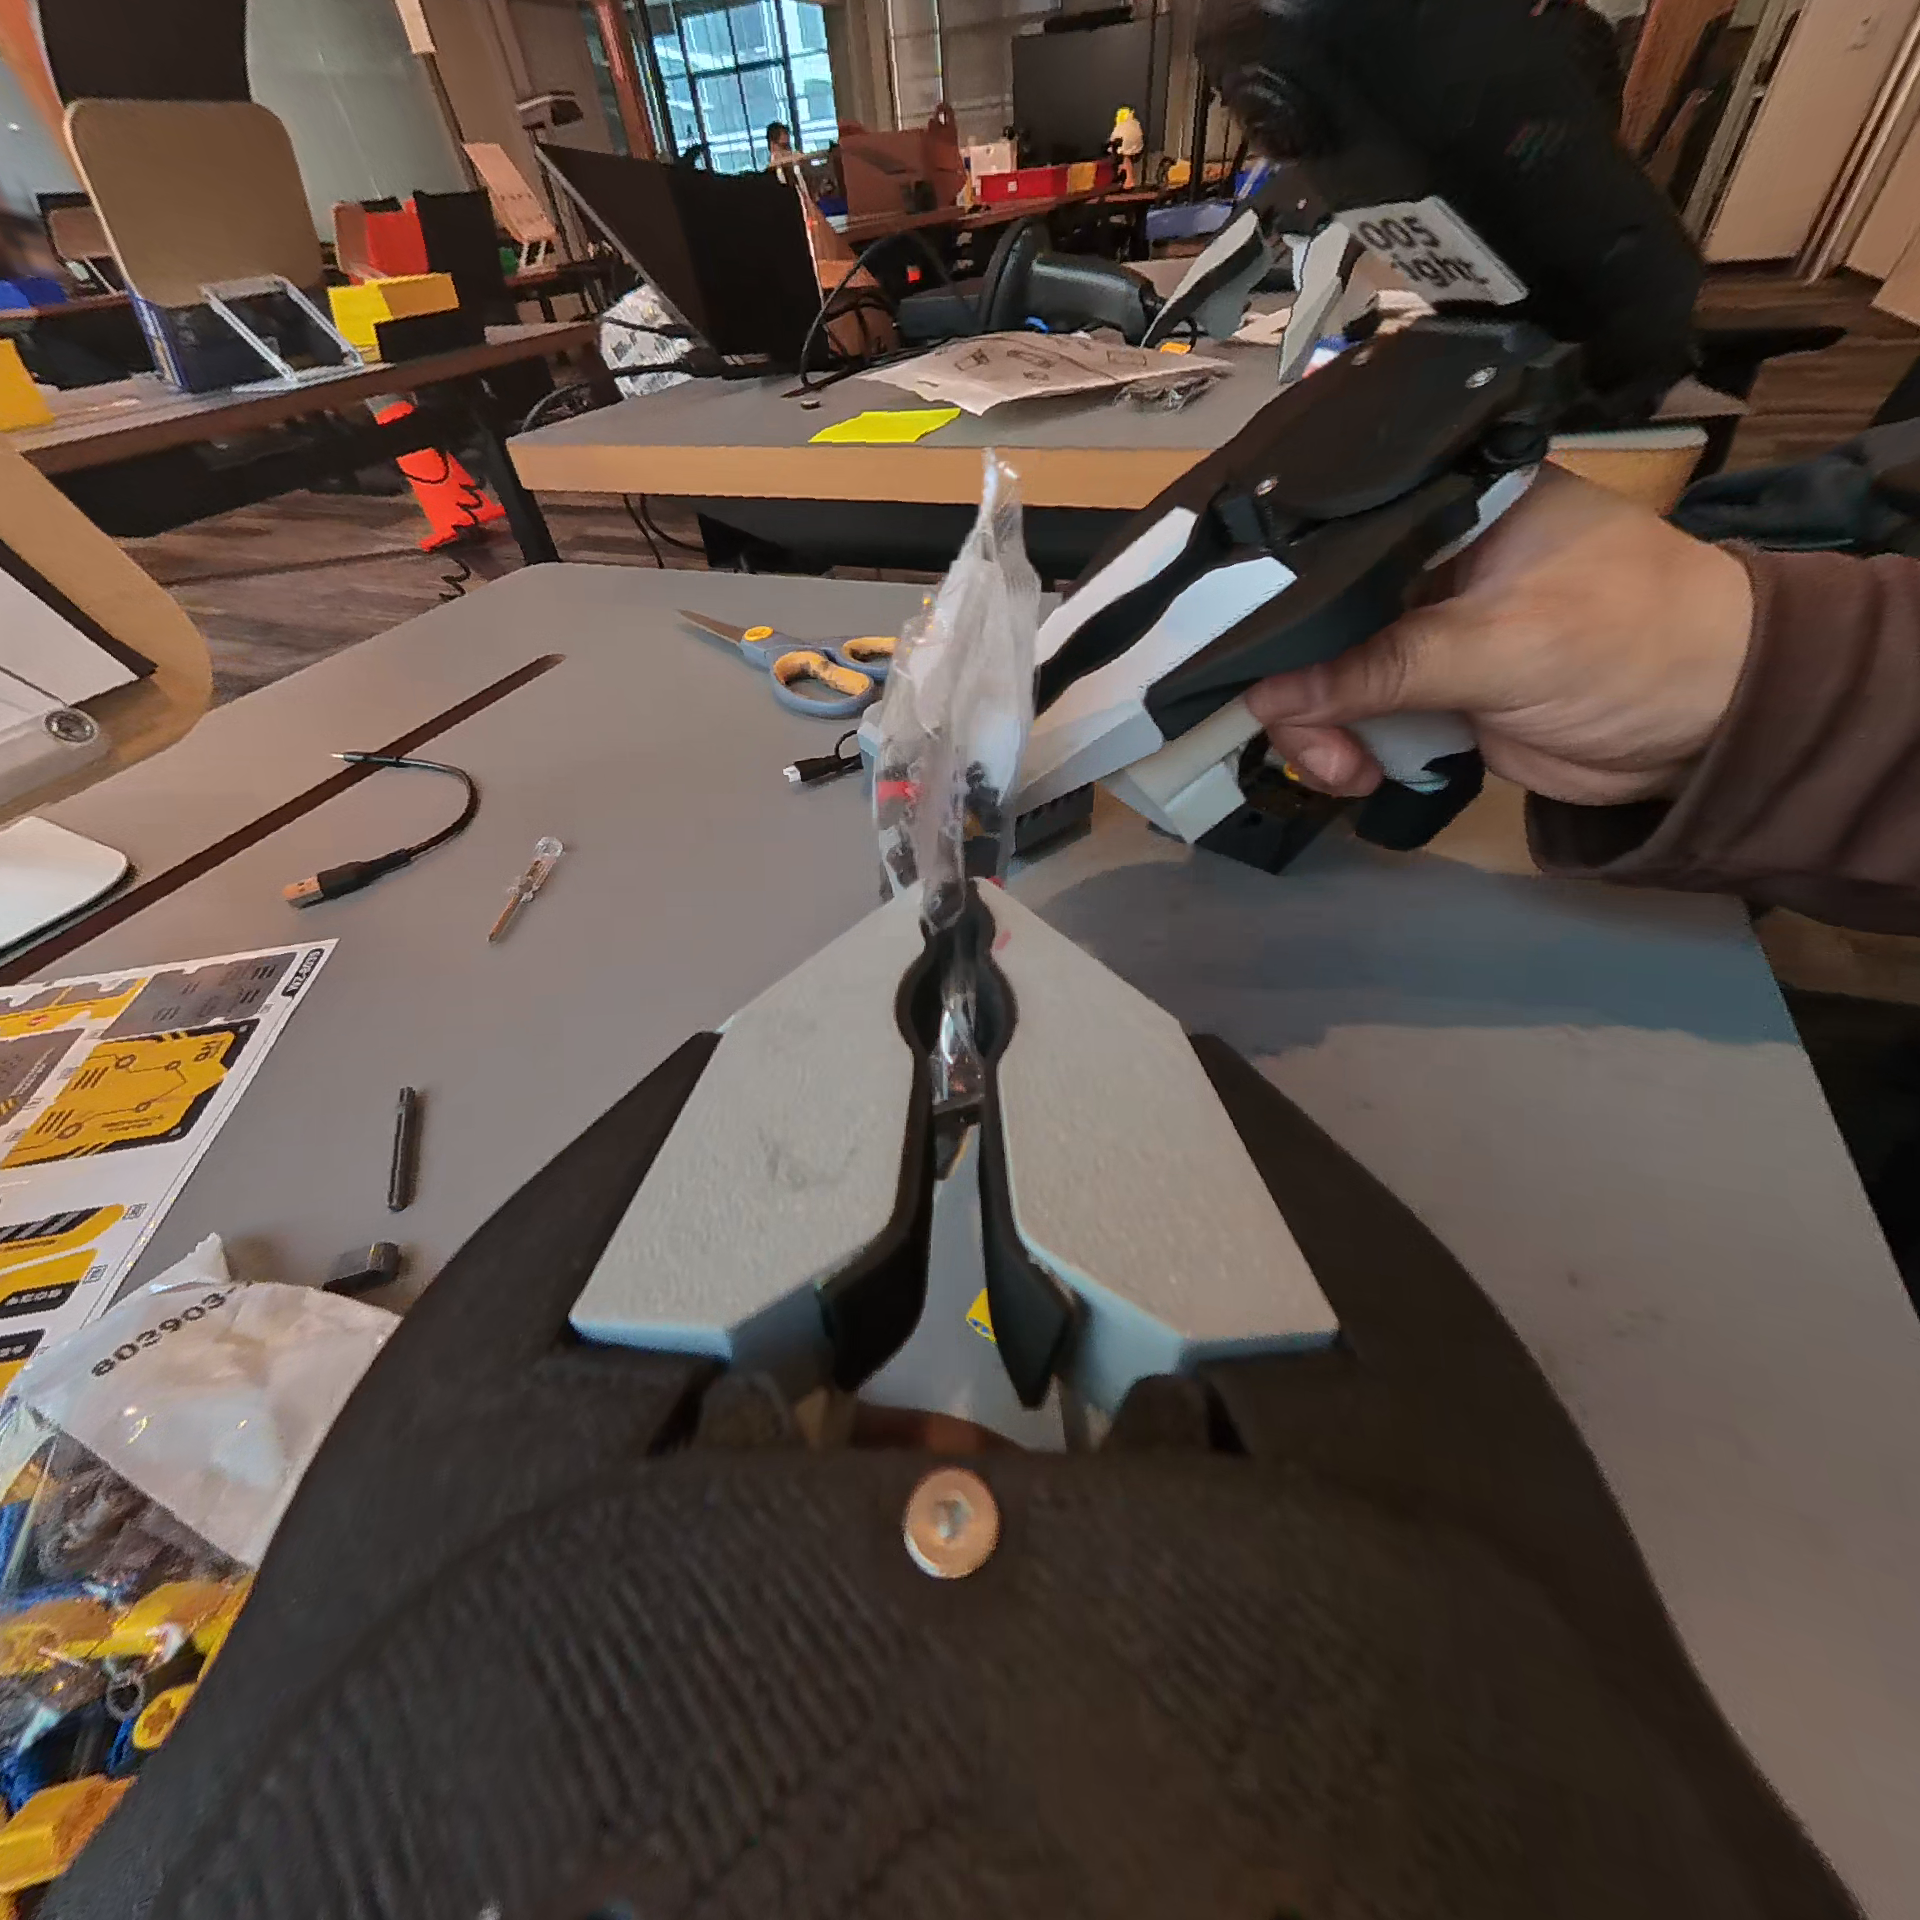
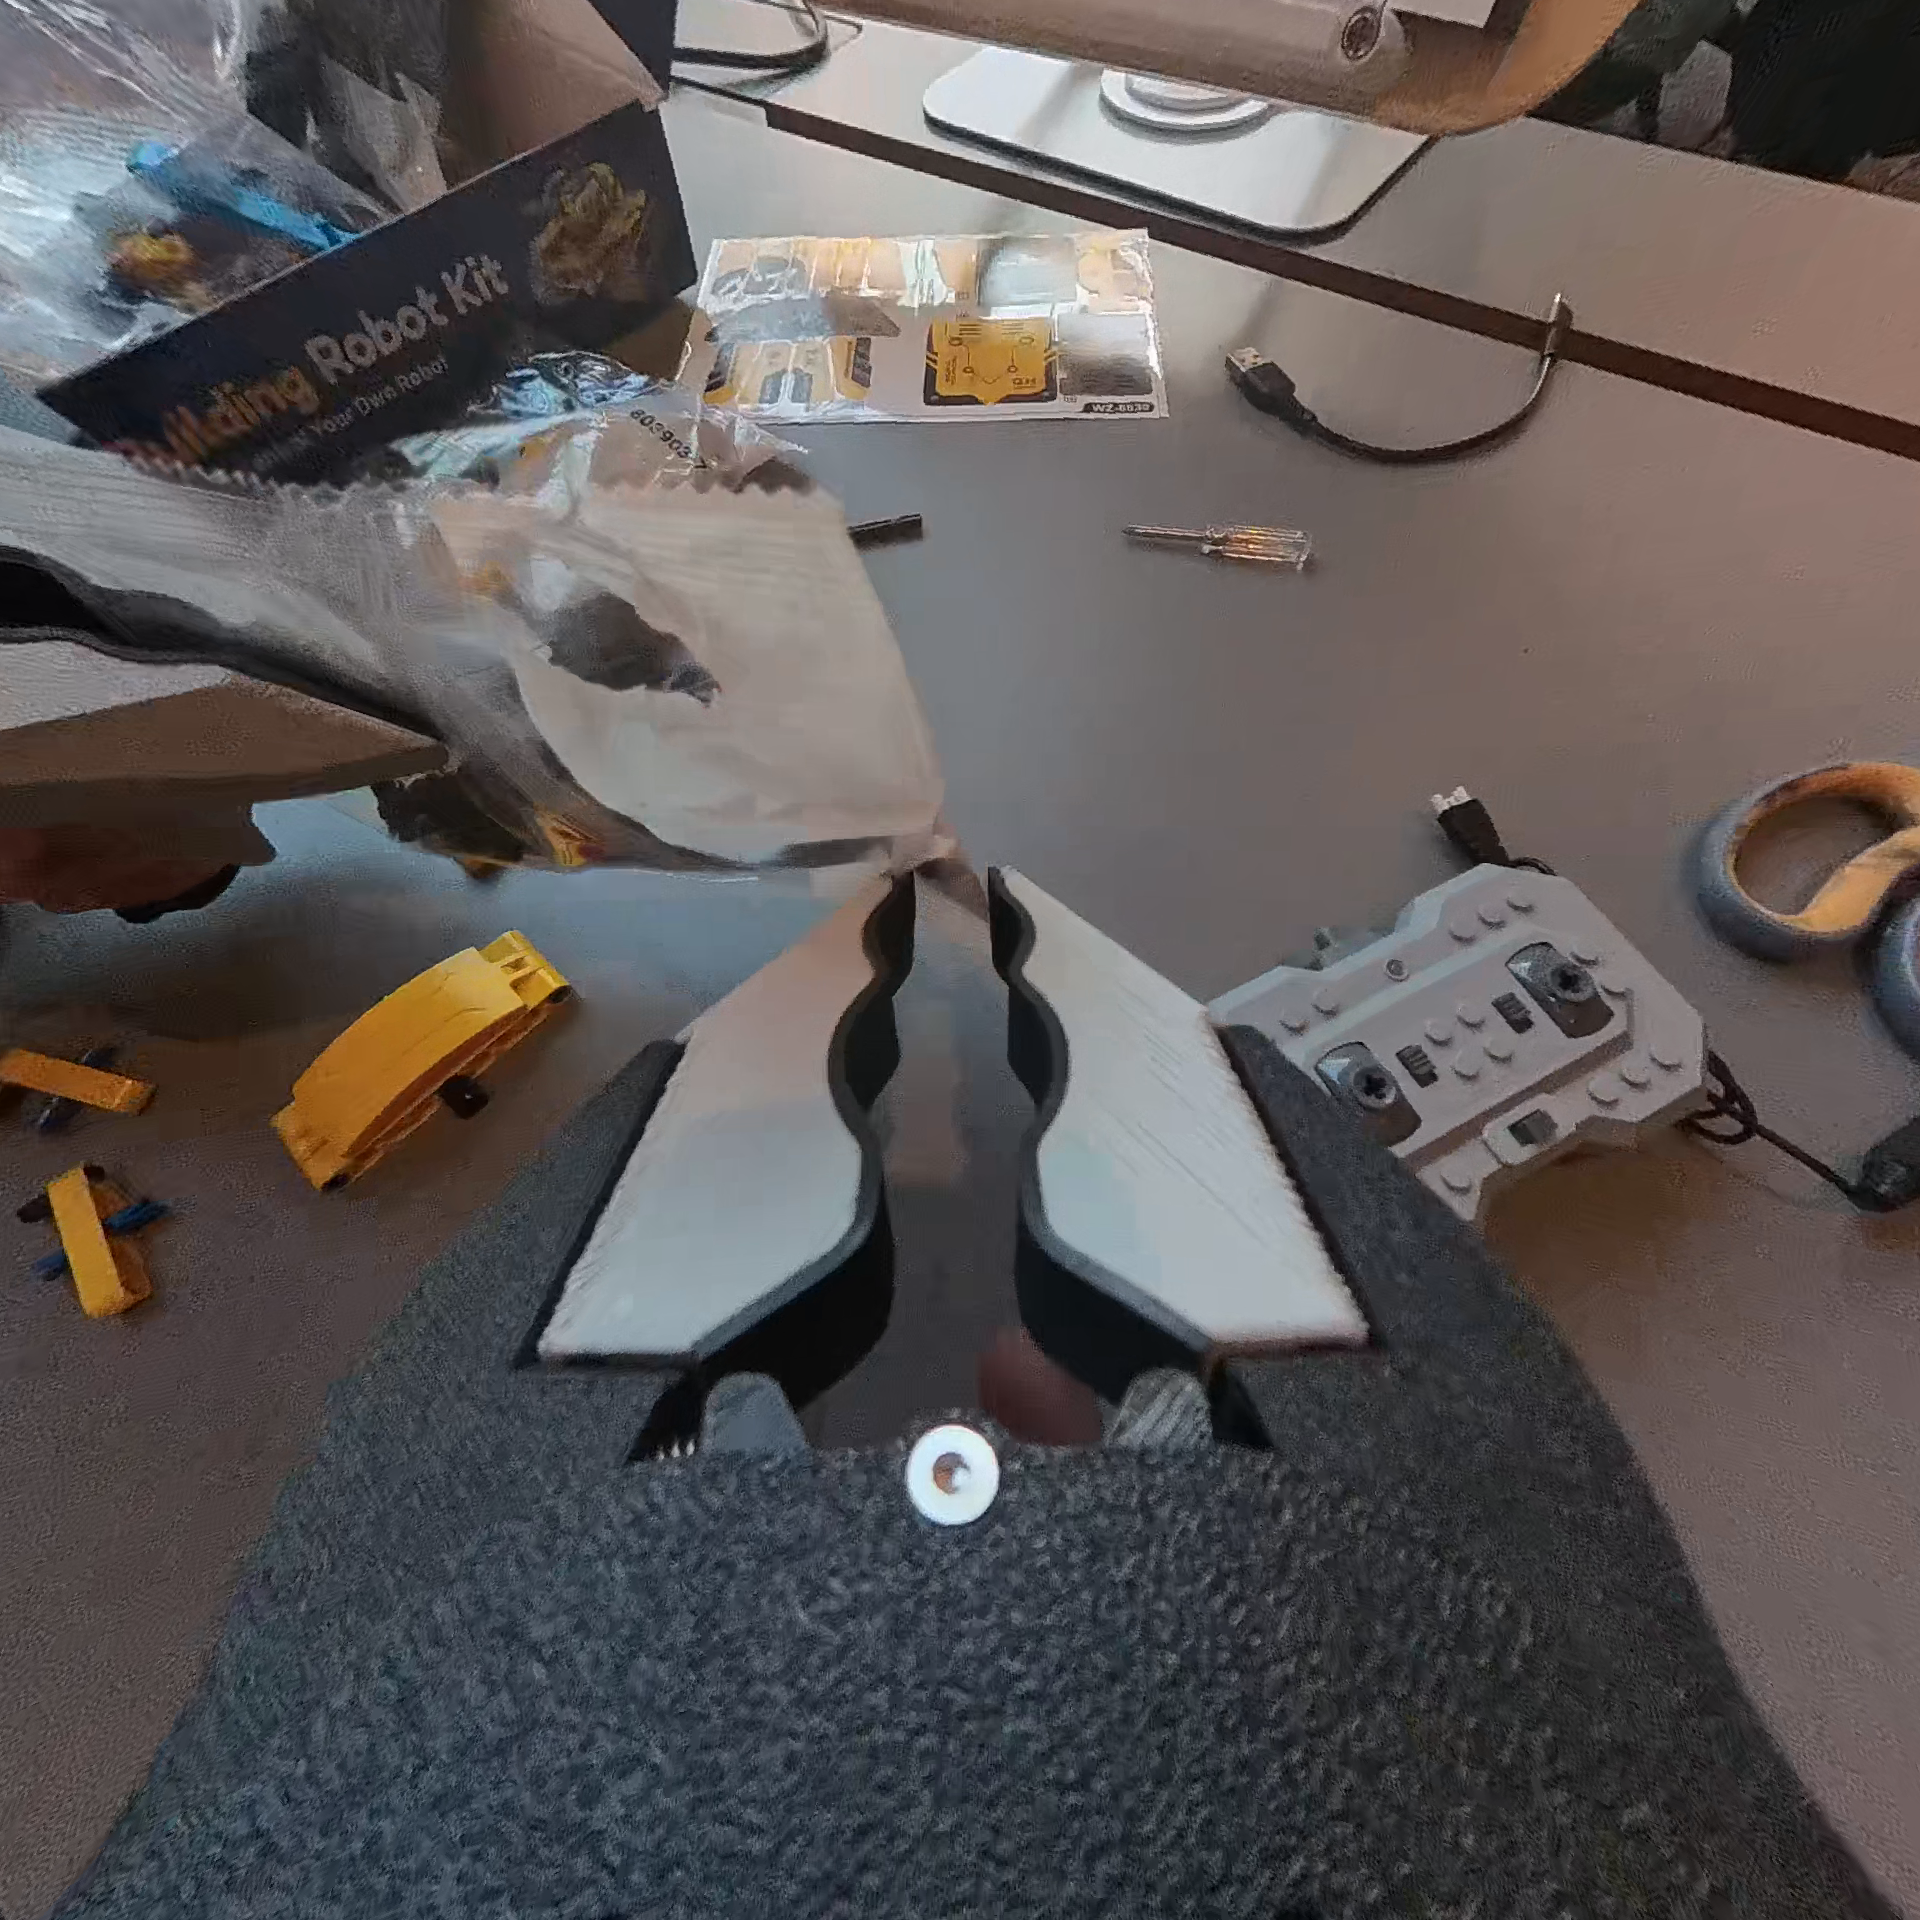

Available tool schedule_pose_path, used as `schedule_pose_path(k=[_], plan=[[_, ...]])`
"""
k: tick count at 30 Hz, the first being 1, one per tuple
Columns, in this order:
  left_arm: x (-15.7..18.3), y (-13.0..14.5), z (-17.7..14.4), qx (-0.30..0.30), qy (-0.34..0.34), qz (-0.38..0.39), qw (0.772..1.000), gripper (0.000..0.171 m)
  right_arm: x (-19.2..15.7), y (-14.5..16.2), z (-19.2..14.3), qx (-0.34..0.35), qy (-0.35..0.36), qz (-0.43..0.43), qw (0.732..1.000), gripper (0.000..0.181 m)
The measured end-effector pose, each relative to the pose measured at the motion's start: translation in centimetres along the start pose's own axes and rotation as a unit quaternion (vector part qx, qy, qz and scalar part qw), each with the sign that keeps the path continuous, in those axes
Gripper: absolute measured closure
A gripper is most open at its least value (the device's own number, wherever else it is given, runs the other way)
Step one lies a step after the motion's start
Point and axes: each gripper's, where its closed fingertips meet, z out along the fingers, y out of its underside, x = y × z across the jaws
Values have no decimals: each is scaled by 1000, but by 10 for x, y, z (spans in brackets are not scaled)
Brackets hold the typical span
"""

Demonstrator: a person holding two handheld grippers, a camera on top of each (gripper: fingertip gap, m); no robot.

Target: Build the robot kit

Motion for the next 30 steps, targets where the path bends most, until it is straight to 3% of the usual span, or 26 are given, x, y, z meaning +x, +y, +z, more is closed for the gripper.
schedule_pose_path(k=[7,13,18,22,23,27,30], plan=[[4,1,1,-4,-16,41,999,171,4,3,5,-1,13,1,1000,166],[-7,-3,-2,8,-40,50,998,171,5,-15,13,0,7,-16,1000,150],[-16,11,-1,-25,-59,104,992,171,12,-8,-3,-11,51,-33,998,148],[-5,29,3,-75,-28,140,987,171,9,2,-30,7,74,-22,997,147],[0,34,5,-85,-15,137,987,168,6,3,-38,18,77,-19,997,147],[24,40,4,-112,52,120,985,123,-21,11,-56,45,46,-11,998,151],[28,32,-5,-109,87,93,986,112,-35,29,-56,20,40,-10,999,151]])
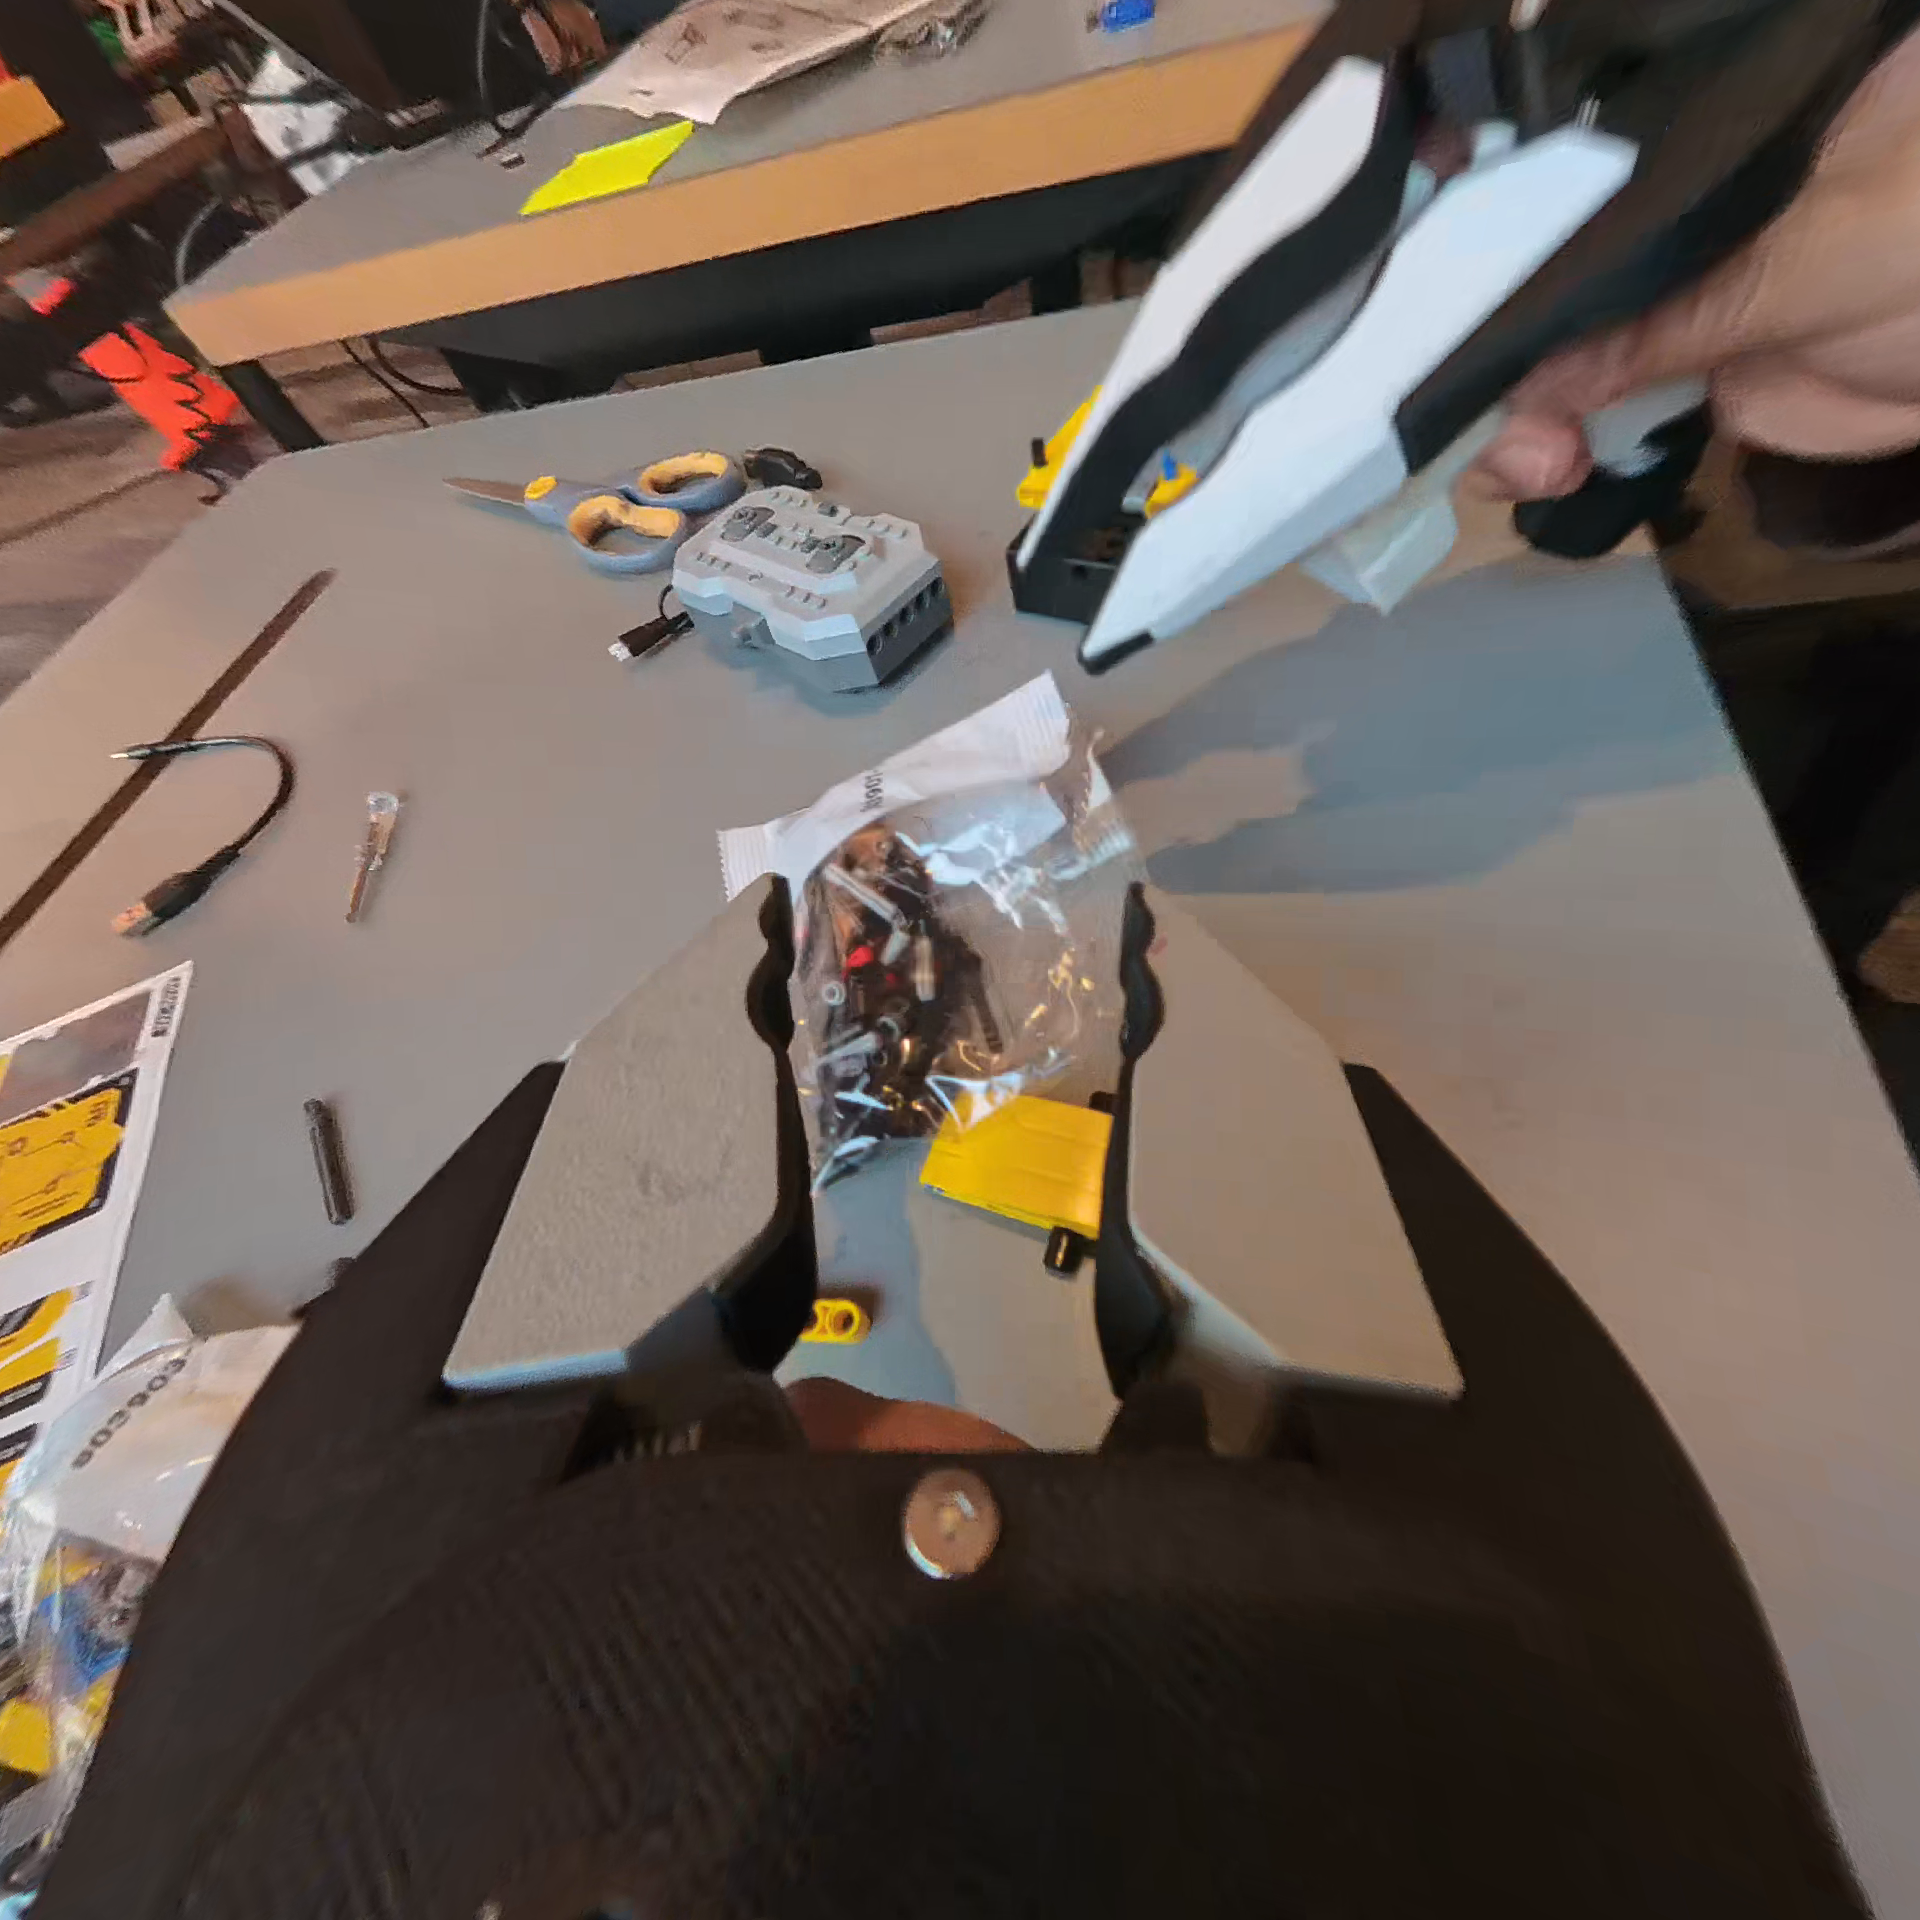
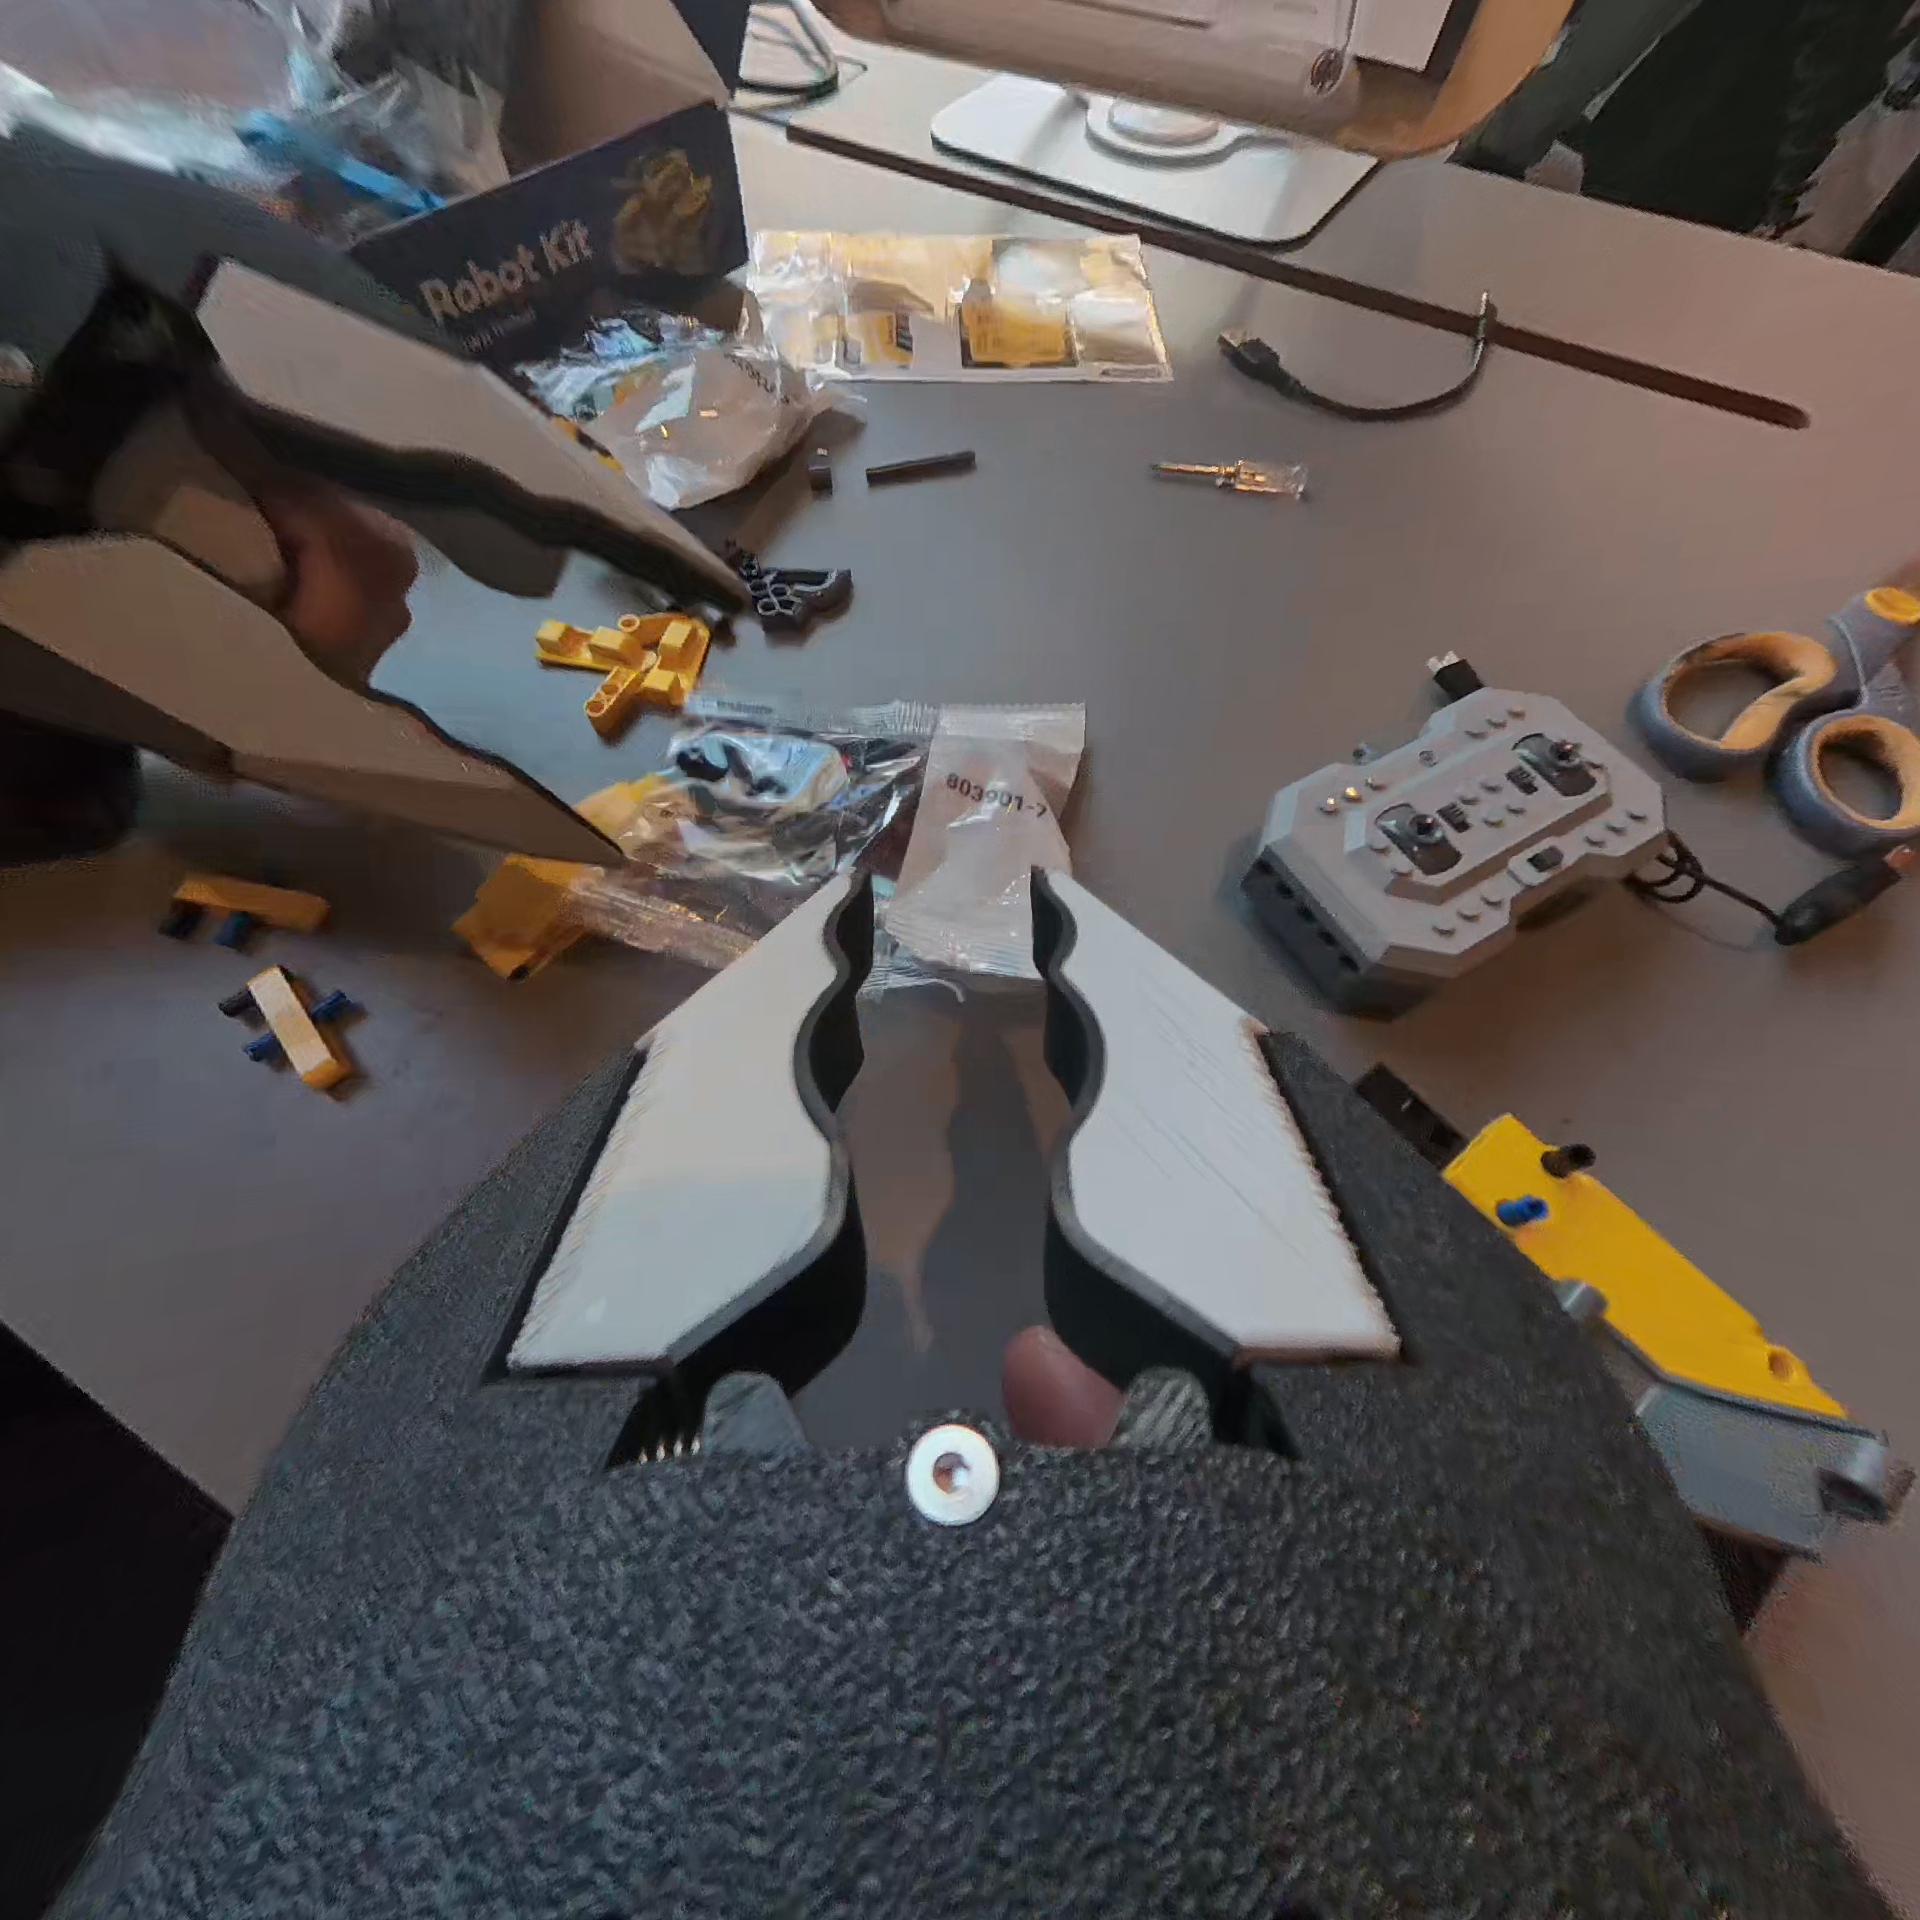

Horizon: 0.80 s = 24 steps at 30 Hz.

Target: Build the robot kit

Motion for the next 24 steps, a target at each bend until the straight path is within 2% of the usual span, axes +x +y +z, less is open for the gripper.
schedule_pose_path(k=[2,6,9,13,16,20,24], plan=[[-2,-4,-11,12,27,-29,999,105,-8,7,0,-5,-4,-2,1000,153],[-18,-9,-29,38,52,-102,993,105,-33,20,3,-22,-49,11,999,162],[-32,2,-29,22,45,-146,988,109,-39,35,16,-54,-60,23,996,162],[-43,27,-18,-33,22,-204,978,121,-30,30,28,-46,-42,41,997,161],[-40,43,-10,-73,19,-209,975,128,-31,22,32,-30,-61,82,994,144],[-28,64,-1,-133,28,-186,973,138,-40,12,32,-7,-129,171,977,141],[-10,64,4,-145,58,-163,974,147,-34,10,40,-17,-144,203,968,140]])
